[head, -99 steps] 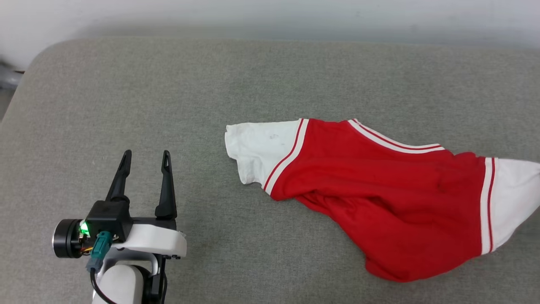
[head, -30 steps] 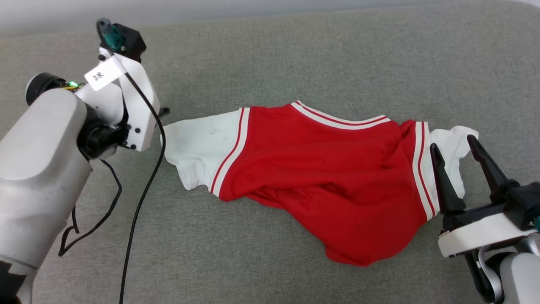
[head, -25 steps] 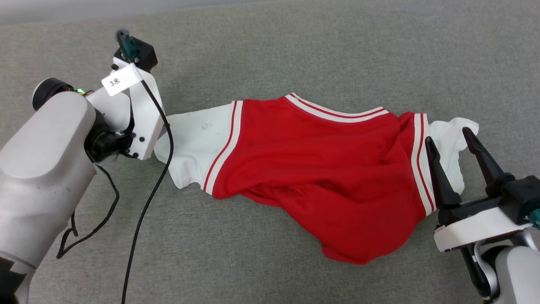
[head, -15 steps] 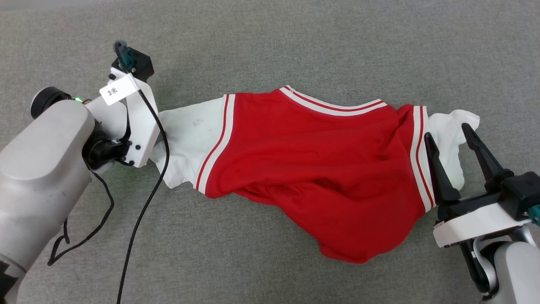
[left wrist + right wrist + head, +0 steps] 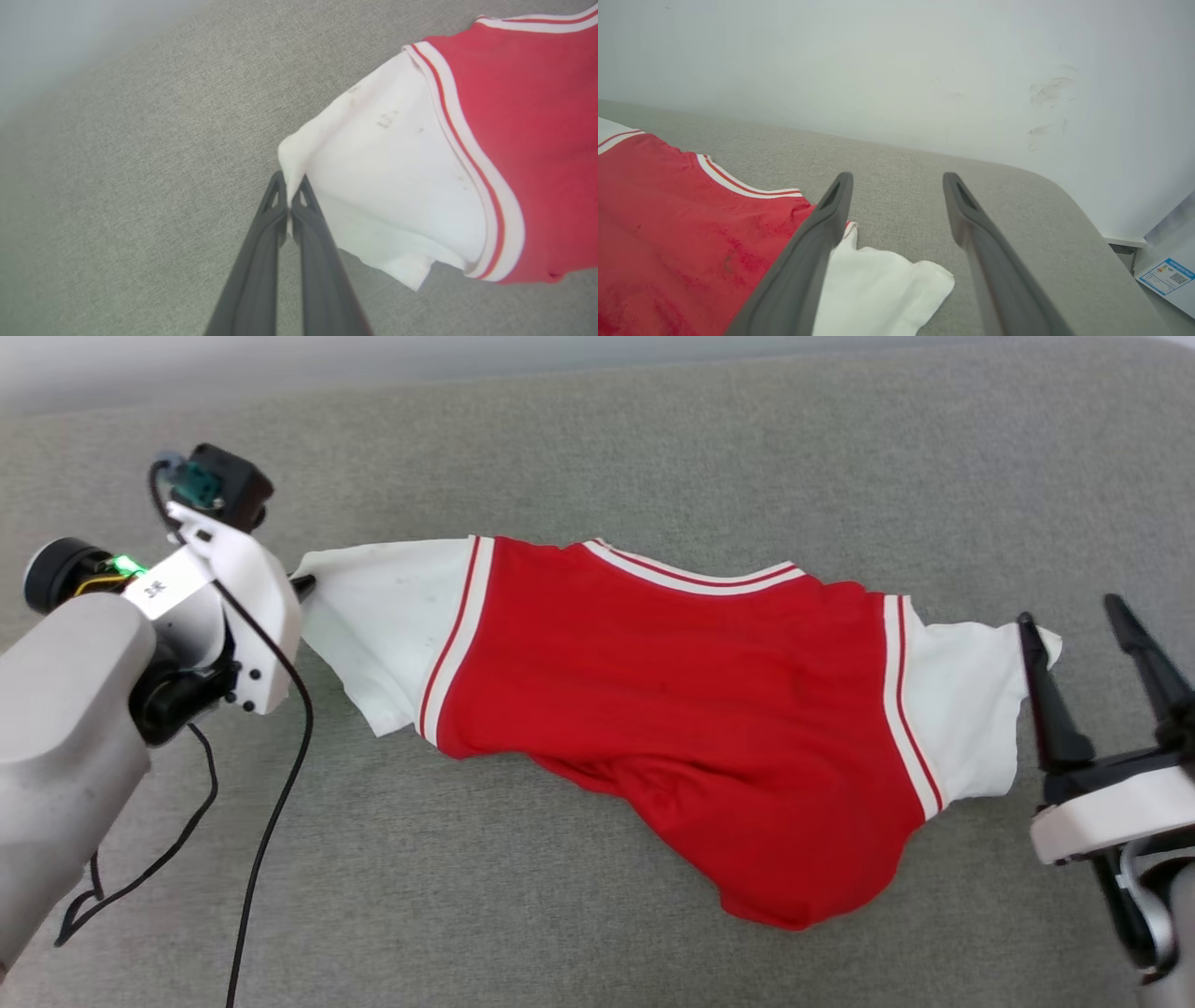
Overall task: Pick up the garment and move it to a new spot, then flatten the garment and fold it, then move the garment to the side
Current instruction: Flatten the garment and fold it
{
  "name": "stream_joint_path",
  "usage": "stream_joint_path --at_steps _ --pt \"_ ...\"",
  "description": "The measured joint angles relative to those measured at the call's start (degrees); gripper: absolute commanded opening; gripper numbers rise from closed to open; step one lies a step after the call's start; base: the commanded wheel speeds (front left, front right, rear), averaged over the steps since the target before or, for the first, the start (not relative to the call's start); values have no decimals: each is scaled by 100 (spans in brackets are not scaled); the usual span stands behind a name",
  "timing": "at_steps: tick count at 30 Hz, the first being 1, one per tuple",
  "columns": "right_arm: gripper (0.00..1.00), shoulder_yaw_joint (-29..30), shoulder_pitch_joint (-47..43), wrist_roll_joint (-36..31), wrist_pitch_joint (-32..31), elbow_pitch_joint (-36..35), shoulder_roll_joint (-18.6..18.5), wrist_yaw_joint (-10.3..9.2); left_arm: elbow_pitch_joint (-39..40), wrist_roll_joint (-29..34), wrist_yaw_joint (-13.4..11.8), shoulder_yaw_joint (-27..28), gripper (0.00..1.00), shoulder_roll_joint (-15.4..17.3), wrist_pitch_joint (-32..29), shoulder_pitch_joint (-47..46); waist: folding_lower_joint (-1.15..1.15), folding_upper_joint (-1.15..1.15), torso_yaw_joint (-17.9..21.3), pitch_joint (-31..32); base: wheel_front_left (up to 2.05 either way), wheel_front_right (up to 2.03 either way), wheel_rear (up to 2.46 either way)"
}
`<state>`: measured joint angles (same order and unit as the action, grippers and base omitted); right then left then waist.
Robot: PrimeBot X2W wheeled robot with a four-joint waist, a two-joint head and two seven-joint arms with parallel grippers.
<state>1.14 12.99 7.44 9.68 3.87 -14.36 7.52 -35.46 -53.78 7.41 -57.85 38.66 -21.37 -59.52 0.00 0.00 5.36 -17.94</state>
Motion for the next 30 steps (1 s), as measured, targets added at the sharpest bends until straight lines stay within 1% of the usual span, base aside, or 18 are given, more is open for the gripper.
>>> stream_joint_path --at_steps 5,10,12,16,19,22,24,27,30 --pt "100 134 97 5 -272 2 -461 0 46 -65 -4 123 0 247 396 187 0 0 -184 211 0 0 0" --pt "100 -37 406 209 -850 44 -1155 0 247 -89 -110 208 0 412 620 315 0 0 -384 315 0 0 0" --pt "100 -209 579 456 -1268 88 -1417 0 355 -81 -157 210 0 457 676 358 0 0 -448 328 0 0 0" --pt "100 -778 926 1089 -2410 194 -2022 1 602 -34 -255 211 0 489 750 413 0 0 -558 301 0 0 0" --pt "100 -1230 1260 1727 -3329 270 -2371 0 771 14 -310 205 0 479 802 413 0 0 -636 237 0 0 0" --pt "100 -1664 1533 2301 -4336 421 -2586 0 890 73 -347 201 0 474 848 405 0 0 -704 153 0 0 0" --pt "100 -1857 1729 2588 -4867 538 -2648 0 967 114 -368 198 0 461 894 382 0 0 -747 92 0 0 0" --pt "100 -2045 2014 2788 -5441 762 -2664 0 1076 163 -409 199 0 436 905 310 0 0 -819 -6 0 0 0" --pt "100 -2182 2238 2841 -5759 1036 -2640 0 1171 185 -414 199 0 415 927 244 0 0 -888 -121 0 0 0"
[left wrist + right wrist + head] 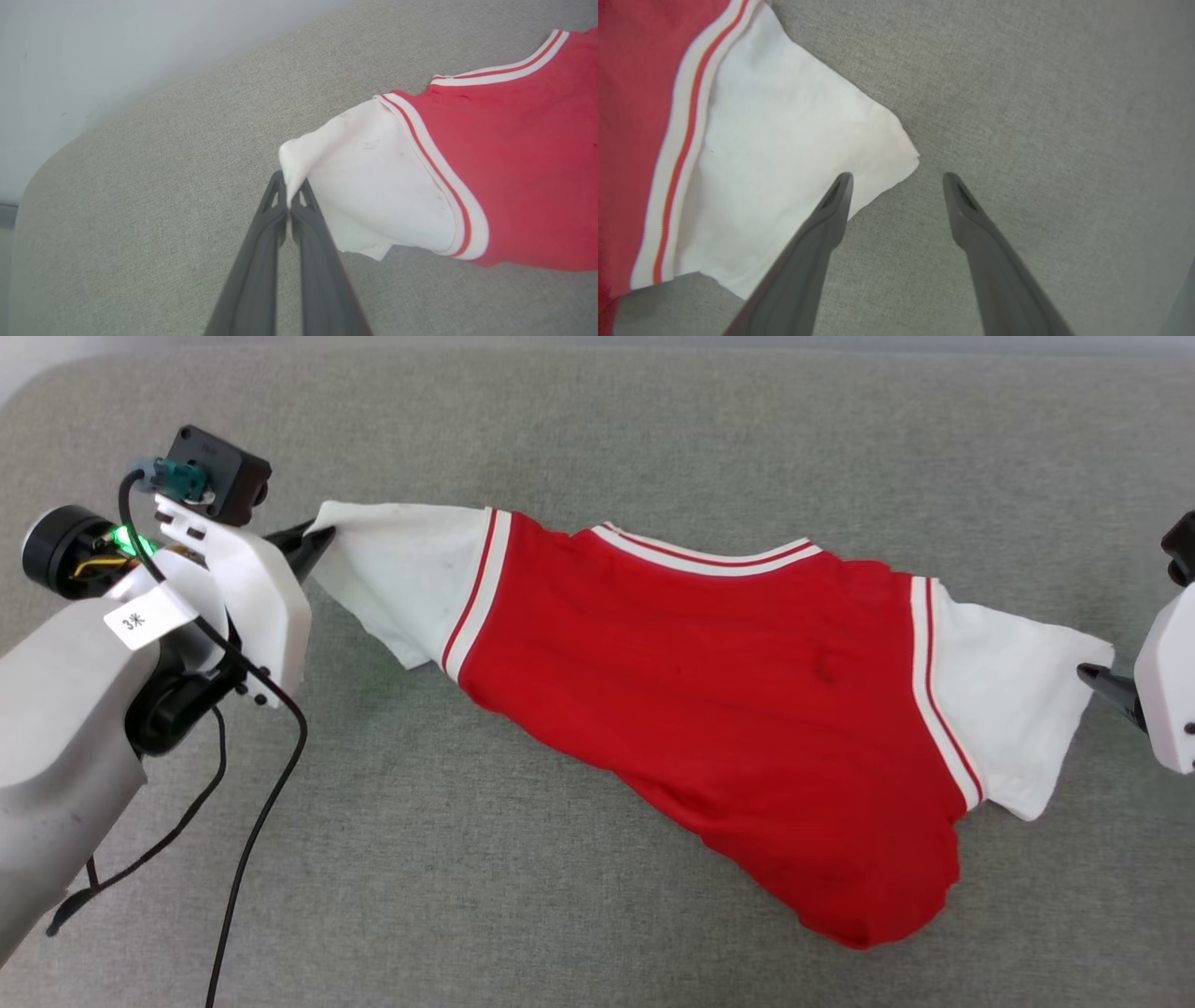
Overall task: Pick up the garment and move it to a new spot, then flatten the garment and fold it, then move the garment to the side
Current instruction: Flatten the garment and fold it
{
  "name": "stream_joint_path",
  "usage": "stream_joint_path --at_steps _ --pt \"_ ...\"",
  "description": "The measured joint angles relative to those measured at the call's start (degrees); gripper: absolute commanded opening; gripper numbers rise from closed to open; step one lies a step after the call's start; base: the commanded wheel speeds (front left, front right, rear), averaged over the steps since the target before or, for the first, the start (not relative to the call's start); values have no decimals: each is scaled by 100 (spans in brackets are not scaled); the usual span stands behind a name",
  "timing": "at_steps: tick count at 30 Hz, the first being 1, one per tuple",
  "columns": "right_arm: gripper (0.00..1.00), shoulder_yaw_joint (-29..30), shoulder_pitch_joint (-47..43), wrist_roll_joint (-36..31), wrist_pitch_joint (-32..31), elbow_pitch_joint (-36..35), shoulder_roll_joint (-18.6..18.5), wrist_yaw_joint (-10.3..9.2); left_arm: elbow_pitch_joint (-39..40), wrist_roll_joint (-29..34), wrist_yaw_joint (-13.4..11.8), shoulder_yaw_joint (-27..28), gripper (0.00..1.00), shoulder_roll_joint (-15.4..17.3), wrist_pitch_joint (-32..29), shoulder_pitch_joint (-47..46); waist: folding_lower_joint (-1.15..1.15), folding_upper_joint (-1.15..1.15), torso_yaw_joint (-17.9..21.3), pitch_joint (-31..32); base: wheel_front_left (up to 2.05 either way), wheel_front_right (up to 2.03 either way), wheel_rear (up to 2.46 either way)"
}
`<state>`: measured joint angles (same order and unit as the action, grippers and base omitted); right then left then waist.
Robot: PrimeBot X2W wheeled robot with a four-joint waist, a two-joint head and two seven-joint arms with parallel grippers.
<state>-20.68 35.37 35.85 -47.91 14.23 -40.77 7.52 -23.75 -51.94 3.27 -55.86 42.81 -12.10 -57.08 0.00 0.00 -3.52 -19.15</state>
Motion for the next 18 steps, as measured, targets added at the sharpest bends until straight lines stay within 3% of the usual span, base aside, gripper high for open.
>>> stream_joint_path --at_steps 8,15,16,17,18 --pt "100 -172 375 49 -99 835 350 -1 143 104 -25 -3 0 -44 73 -168 0 0 -182 -313 0 0 0" --pt "100 -525 461 105 36 1245 369 -13 126 127 -24 -8 0 -58 132 -188 0 0 -215 -424 0 0 0" --pt "29 -564 478 144 85 1276 369 -14 118 126 -23 -7 0 -59 154 -188 0 0 -209 -420 0 0 0" --pt "0 -601 489 188 147 1306 370 -14 110 125 -23 -8 0 -59 156 -188 0 0 -202 -413 0 0 0" --pt "0 -632 490 246 222 1338 374 -13 97 125 -19 -11 0 -60 172 -188 0 0 -194 -399 0 0 0"
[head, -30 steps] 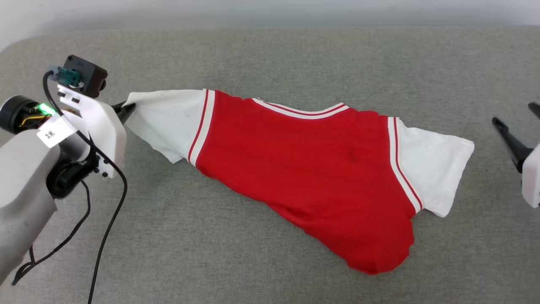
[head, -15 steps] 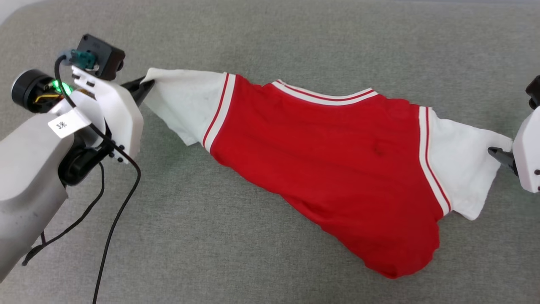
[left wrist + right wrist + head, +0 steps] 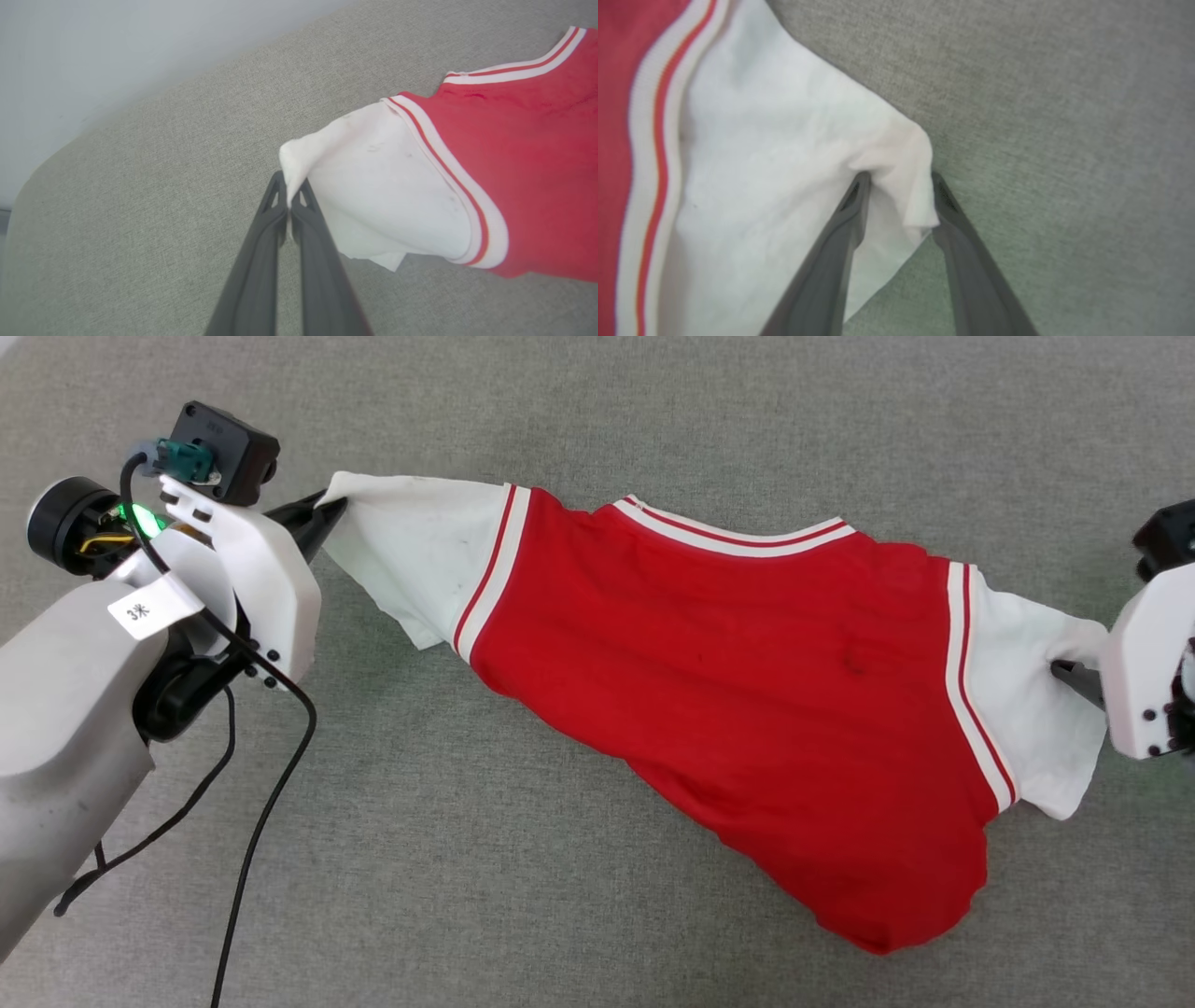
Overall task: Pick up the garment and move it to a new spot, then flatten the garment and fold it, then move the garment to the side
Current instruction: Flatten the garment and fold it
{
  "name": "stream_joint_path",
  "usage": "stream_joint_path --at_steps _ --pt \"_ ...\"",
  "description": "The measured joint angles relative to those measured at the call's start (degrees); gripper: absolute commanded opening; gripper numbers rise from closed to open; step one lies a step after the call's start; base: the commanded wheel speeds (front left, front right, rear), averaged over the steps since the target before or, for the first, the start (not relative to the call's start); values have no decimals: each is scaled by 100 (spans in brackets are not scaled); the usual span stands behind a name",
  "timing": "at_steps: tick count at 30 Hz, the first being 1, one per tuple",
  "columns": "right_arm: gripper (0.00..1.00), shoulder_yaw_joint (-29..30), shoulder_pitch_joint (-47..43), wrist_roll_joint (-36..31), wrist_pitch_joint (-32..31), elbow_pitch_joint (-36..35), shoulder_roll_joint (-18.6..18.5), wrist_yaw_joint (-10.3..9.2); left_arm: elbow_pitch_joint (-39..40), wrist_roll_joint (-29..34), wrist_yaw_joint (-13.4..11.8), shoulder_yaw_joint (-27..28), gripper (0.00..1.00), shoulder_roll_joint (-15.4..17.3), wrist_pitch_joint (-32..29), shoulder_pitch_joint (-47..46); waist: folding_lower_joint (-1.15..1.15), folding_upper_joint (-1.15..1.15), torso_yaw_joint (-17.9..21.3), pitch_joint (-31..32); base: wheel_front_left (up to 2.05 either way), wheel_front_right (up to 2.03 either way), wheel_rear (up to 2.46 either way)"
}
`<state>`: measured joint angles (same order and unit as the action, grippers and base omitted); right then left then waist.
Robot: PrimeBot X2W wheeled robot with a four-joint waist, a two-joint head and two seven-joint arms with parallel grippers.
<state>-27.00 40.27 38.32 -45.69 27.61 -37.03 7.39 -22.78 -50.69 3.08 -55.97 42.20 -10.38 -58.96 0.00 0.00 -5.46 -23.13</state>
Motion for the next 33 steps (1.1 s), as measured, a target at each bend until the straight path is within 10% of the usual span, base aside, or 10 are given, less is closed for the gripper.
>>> stream_joint_path --at_steps 21,33 --pt "0 -388 197 287 2917 -1022 -682 14 1045 614 -578 236 0 387 1068 -36 0 1 313 1202 0 0 0" --pt "0 510 471 33 3148 -1771 -795 14 2054 956 -1016 495 0 734 1076 -480 0 1 442 1692 0 0 0"
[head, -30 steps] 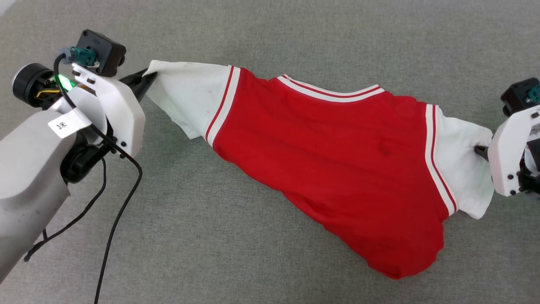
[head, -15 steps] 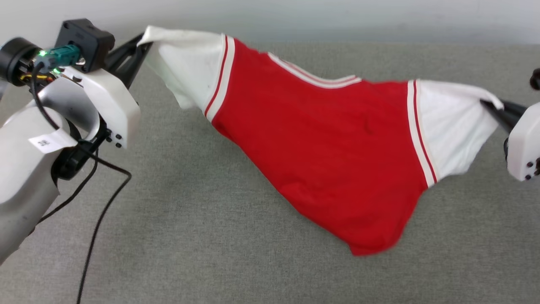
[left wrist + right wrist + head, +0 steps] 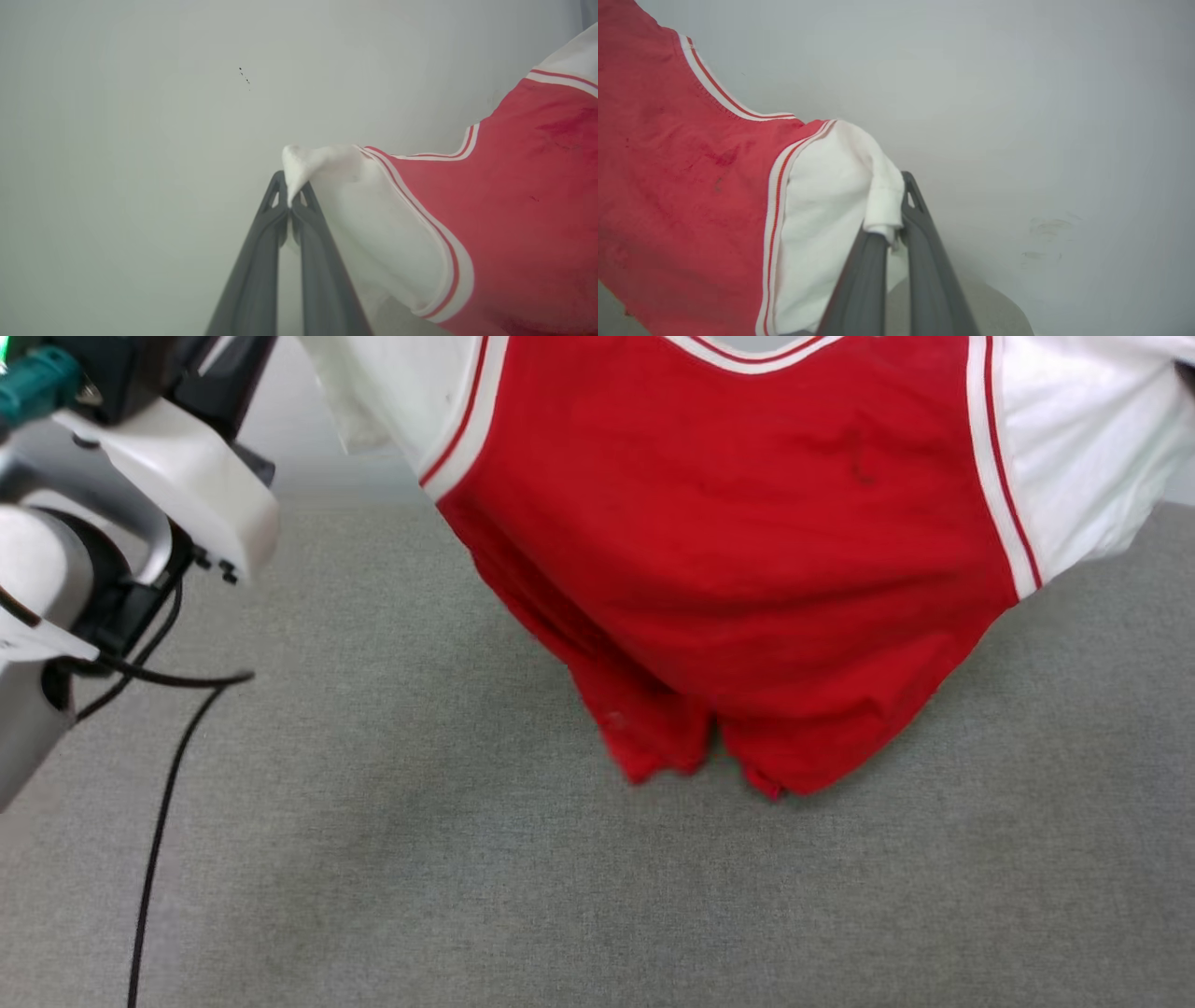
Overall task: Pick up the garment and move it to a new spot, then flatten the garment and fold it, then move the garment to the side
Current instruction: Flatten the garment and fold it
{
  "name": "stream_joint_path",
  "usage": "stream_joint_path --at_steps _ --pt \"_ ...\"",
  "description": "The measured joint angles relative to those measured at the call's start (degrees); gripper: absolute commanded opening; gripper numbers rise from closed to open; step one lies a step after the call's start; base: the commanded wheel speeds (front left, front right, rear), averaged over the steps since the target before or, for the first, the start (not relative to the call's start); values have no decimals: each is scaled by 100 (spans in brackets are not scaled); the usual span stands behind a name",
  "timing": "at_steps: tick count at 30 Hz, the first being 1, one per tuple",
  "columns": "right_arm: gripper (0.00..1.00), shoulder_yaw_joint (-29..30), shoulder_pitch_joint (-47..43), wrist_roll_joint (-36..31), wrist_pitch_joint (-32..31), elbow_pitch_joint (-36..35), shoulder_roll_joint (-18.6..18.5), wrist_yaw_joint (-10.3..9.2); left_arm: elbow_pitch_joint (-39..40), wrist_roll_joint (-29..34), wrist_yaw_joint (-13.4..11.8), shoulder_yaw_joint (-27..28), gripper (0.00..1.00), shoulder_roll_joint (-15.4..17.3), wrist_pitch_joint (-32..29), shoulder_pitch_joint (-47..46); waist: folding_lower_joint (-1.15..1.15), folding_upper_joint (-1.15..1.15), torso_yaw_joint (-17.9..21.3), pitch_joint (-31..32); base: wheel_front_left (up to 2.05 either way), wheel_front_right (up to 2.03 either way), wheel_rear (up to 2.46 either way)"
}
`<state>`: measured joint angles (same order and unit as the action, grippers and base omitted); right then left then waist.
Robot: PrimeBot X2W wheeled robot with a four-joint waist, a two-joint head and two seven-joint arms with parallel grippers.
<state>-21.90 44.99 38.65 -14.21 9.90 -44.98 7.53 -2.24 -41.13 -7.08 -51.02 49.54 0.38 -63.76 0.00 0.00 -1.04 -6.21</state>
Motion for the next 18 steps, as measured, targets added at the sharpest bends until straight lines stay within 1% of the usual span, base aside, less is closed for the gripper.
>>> stream_joint_path --at_steps 6,13,18 --pt "0 332 227 -203 -80 -252 120 0 80 74 4 119 0 -46 -75 -425 0 0 10 121 0 0 0" --pt "0 498 665 -509 -308 -369 348 0 -214 48 202 229 0 -245 -111 -918 0 0 36 3 0 0 0" --pt "0 481 1264 -759 -452 -145 456 0 -578 -7 358 330 0 -421 -87 -1302 0 0 52 -257 0 0 0"
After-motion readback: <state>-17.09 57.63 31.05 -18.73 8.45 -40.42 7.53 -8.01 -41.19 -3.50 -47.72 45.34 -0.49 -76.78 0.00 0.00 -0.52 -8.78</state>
